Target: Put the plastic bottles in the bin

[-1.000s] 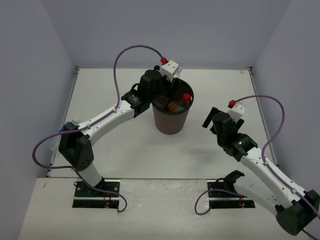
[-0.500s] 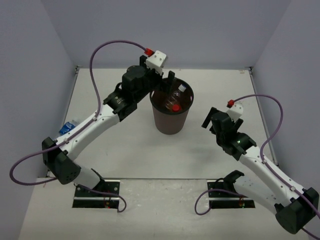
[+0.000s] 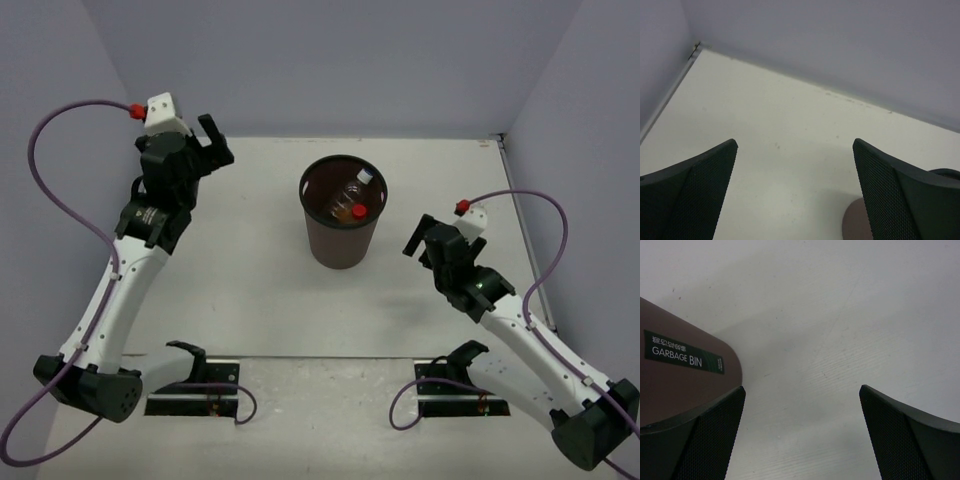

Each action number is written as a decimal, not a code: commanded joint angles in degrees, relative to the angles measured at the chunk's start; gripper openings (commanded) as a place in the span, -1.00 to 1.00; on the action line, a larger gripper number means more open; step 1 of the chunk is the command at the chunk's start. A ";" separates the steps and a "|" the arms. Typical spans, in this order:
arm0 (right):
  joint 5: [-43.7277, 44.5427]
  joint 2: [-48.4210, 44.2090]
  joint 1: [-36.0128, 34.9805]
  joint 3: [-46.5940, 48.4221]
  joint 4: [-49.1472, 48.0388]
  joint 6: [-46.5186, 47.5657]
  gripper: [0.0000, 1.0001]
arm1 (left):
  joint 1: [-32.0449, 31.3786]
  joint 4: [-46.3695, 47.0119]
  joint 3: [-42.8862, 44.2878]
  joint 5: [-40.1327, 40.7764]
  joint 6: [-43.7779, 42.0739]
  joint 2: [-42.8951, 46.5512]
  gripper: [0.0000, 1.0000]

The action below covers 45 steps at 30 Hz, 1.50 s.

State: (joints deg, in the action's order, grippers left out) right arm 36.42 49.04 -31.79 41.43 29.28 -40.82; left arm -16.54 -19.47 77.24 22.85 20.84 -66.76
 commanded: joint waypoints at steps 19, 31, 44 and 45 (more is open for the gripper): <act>1.23 0.24 0.59 1.72 -0.27 1.99 0.98 | 45.86 -20.03 -26.81 -2.89 38.86 -4.04 1.00; -2.07 -3.25 0.71 5.79 7.98 -2.90 0.98 | 55.52 -13.50 -30.47 -7.02 40.74 -6.68 1.00; -3.11 -7.93 0.75 6.00 8.58 -3.18 0.97 | 57.50 -6.79 -29.21 -11.14 47.12 -16.33 1.00; -3.26 -8.06 0.77 5.81 8.66 -3.20 0.97 | 57.50 -6.85 -28.52 -10.61 47.17 -17.47 1.00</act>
State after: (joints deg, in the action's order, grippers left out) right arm 33.58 42.02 -31.31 45.43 36.89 -43.27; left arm 40.49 -27.37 46.47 12.65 66.04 -80.01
